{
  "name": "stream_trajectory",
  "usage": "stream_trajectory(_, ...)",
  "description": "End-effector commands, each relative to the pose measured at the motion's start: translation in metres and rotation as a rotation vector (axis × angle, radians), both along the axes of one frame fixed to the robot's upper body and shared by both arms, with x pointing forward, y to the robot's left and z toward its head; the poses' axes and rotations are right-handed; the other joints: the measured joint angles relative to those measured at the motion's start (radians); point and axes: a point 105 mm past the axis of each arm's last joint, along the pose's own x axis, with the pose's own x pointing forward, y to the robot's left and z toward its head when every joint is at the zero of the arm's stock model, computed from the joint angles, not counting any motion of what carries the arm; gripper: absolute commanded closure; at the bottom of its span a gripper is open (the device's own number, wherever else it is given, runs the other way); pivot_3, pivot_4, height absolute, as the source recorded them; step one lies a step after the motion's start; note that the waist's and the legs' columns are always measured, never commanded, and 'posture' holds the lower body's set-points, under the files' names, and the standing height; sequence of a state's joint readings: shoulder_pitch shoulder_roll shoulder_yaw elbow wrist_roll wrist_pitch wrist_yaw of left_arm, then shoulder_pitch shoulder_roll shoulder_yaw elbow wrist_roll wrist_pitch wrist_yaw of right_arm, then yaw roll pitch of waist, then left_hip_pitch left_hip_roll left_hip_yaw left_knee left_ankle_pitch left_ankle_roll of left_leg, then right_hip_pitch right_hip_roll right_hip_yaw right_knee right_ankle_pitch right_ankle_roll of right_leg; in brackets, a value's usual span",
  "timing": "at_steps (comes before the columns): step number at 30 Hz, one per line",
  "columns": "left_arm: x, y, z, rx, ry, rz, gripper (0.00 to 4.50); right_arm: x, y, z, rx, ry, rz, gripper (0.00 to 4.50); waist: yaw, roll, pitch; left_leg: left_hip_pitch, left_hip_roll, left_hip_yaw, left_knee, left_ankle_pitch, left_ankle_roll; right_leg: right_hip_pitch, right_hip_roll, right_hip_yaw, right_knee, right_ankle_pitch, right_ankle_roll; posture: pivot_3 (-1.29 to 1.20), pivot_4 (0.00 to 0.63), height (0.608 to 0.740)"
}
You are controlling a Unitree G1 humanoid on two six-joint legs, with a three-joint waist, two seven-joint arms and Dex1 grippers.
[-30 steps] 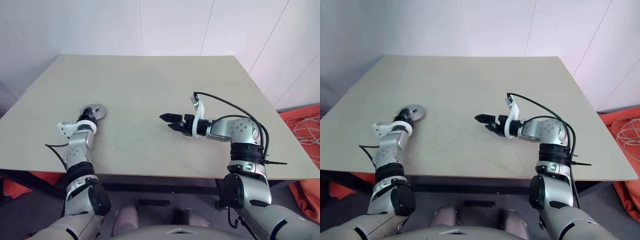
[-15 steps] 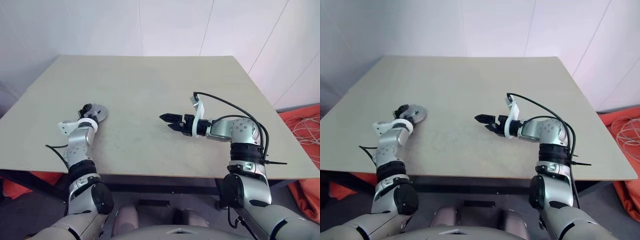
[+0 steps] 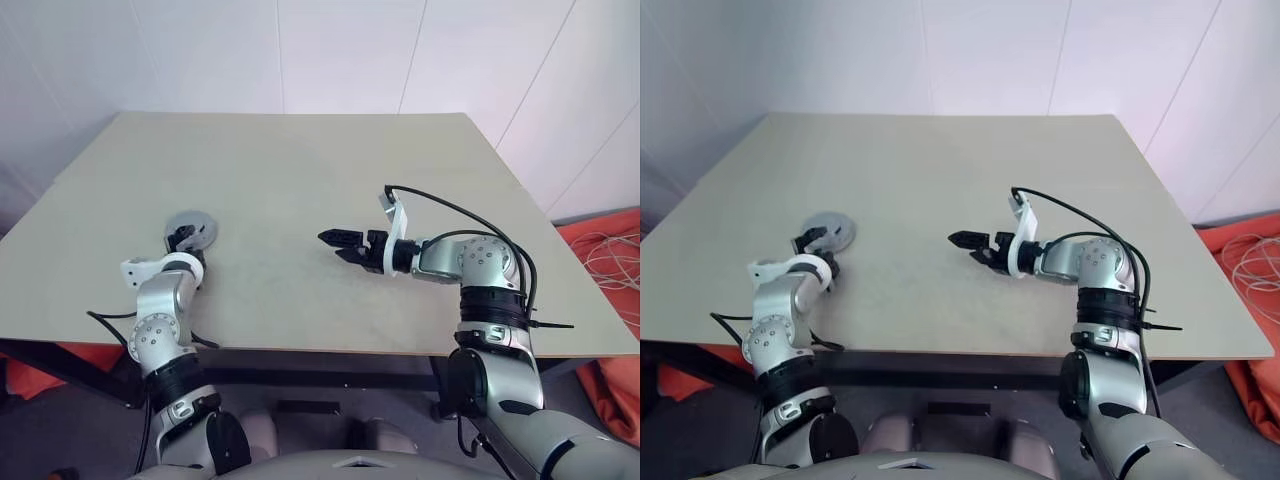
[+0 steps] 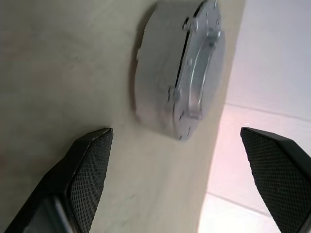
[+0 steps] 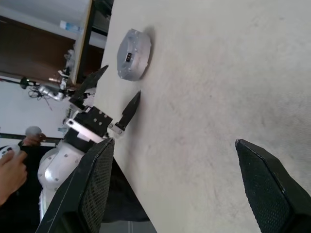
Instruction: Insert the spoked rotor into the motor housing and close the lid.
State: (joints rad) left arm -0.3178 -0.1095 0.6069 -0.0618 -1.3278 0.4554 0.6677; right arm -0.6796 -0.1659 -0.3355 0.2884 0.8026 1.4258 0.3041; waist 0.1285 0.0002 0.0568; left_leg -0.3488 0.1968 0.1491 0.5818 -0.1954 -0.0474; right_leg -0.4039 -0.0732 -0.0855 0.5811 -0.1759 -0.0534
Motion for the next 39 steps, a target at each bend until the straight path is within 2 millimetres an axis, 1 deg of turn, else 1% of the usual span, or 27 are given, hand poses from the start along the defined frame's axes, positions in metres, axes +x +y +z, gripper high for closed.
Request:
stream_trajectory(1, 0.0, -0.025, 0.01, 0.408, -0.003, -0.275, 0.02, 0.008, -0.012, 0.012, -0.079, -0.149, -0.033, 0.0, 0.001, 0.0, 0.0, 0.0, 0.0, 0.0, 0.0, 0.0, 0.0, 0.0, 0.0, 0.0, 0.0, 0.0, 0.001, 0.0, 0.0, 0.74)
stream_trajectory(2, 0.002, -0.031, 0.018, 0.557, -0.053, -0.365, 0.02, 0.01, -0.017, 0.011, -0.116, -0.188, -0.04, 0.0, 0.002, 0.0, 0.0, 0.0, 0.0, 0.0, 0.0, 0.0, 0.0, 0.0, 0.0, 0.0, 0.0, -0.001, 0.002, 0.0, 0.0, 0.74)
stream_trajectory(4, 0.006, -0.038, 0.035, 0.832, -0.165, -0.482, 0.02, 0.012, -0.025, 0.009, -0.208, -0.282, -0.031, 0.0, 0.003, 0.0, 0.0, 0.0, 0.0, -0.001, 0.0, 0.0, 0.0, -0.001, 0.0, 0.0, -0.001, -0.001, 0.004, 0.0, 0.0, 0.74)
stream_trajectory(6, 0.008, -0.045, 0.045, 1.037, -0.259, -0.595, 0.02, 0.01, -0.03, 0.008, -0.29, -0.394, 0.021, 0.0, 0.007, 0.0, 0.0, -0.001, 0.0, -0.002, 0.0, 0.0, 0.0, -0.001, 0.0, 0.0, -0.003, 0.0, 0.005, 0.0, 0.0, 0.74)
stream_trajectory(9, 0.009, -0.047, 0.057, 1.216, -0.406, -0.703, 0.02, 0.007, -0.035, 0.019, -0.31, -0.629, 0.051, 0.0, 0.007, 0.0, 0.0, 0.0, -0.001, -0.002, 0.0, 0.0, 0.001, -0.001, 0.0, 0.001, -0.004, 0.0, 0.005, 0.0, 0.0, 0.74)
stream_trajectory(11, 0.008, -0.043, 0.071, 1.334, -0.54, -0.715, 0.02, 0.002, -0.04, 0.017, -0.373, -0.747, 0.105, 0.0, 0.004, 0.0, 0.0, 0.0, -0.001, -0.002, -0.001, -0.001, 0.002, -0.001, 0.0, 0.001, -0.004, 0.0, 0.005, 0.0, 0.0, 0.74)
stream_trajectory(14, 0.002, -0.042, 0.066, 1.47, -0.65, -0.877, 0.02, -0.001, -0.046, 0.016, -0.41, -0.905, 0.134, 0.0, -0.003, 0.0, 0.0, 0.0, -0.001, -0.001, 0.0, -0.002, 0.003, -0.001, 0.0, 0.001, -0.004, 0.0, 0.005, 0.0, 0.0, 0.74)
stream_trajectory(16, 0.002, -0.033, 0.06, 1.57, -0.684, -0.919, 0.02, -0.005, -0.048, 0.009, -0.419, -0.919, 0.182, 0.0, -0.008, 0.0, 0.0, 0.0, -0.002, 0.0, -0.001, -0.002, 0.004, -0.001, 0.0, 0.003, -0.001, 0.0, 0.004, 0.0, 0.0, 0.74)
stream_trajectory(18, 0.001, -0.023, 0.062, 1.557, -0.738, -0.894, 0.02, -0.005, -0.051, 0.001, -0.439, -0.928, 0.215, 0.0, -0.011, 0.0, 0.0, 0.001, -0.002, 0.0, -0.001, -0.003, 0.005, -0.001, 0.0, 0.004, 0.0, 0.0, 0.004, 0.0, 0.0, 0.74)
stream_trajectory(20, 0.002, -0.01, 0.06, 1.531, -0.738, -0.878, 0.02, -0.003, -0.055, -0.003, -0.472, -0.948, 0.217, 0.0, -0.012, 0.0, 0.0, 0.002, -0.002, 0.0, 0.0, -0.004, 0.007, 0.0, 0.0, 0.004, 0.0, 0.0, 0.004, 0.0, 0.0, 0.74)
stream_trajectory(22, -0.001, -0.002, 0.058, 1.531, -0.757, -0.899, 0.02, -0.002, -0.057, -0.008, -0.485, -0.951, 0.225, 0.0, -0.015, 0.0, 0.0, 0.004, -0.002, 0.0, 0.0, -0.004, 0.008, 0.0, 0.0, 0.004, 0.0, 0.0, 0.003, 0.0, 0.0, 0.74)
stream_trajectory(27, -0.006, 0.015, 0.049, 1.533, -0.726, -0.915, 0.02, 0.002, -0.061, -0.016, -0.517, -0.942, 0.208, 0.0, -0.024, 0.0, 0.0, 0.006, -0.003, 0.001, 0.001, -0.004, 0.008, 0.002, -0.002, 0.005, 0.005, 0.0, 0.001, 0.0, 0.0, 0.74)
stream_trajectory(32, -0.009, 0.019, 0.044, 1.526, -0.703, -0.92, 0.02, 0.005, -0.058, -0.016, -0.512, -0.944, 0.189, 0.0, -0.032, 0.0, 0.0, 0.006, -0.002, 0.001, 0.001, -0.004, 0.008, 0.003, -0.002, 0.005, 0.006, -0.001, 0.0, 0.0, 0.0, 0.74)
stream_trajectory(34, -0.009, 0.02, 0.044, 1.532, -0.701, -0.889, 0.02, 0.006, -0.056, -0.016, -0.505, -0.944, 0.187, 0.0, -0.032, 0.0, 0.0, 0.006, -0.002, 0.001, 0.001, -0.004, 0.008, 0.003, -0.002, 0.005, 0.006, -0.001, 0.0, 0.0, 0.0, 0.74)
stream_trajectory(39, -0.01, 0.018, 0.043, 1.519, -0.706, -0.892, 0.02, 0.006, -0.051, -0.015, -0.491, -0.95, 0.172, 0.0, -0.032, 0.0, 0.0, 0.006, -0.002, 0.001, 0.001, -0.004, 0.008, 0.003, -0.002, 0.005, 0.006, -0.001, -0.001, 0.0, 0.0, 0.74)
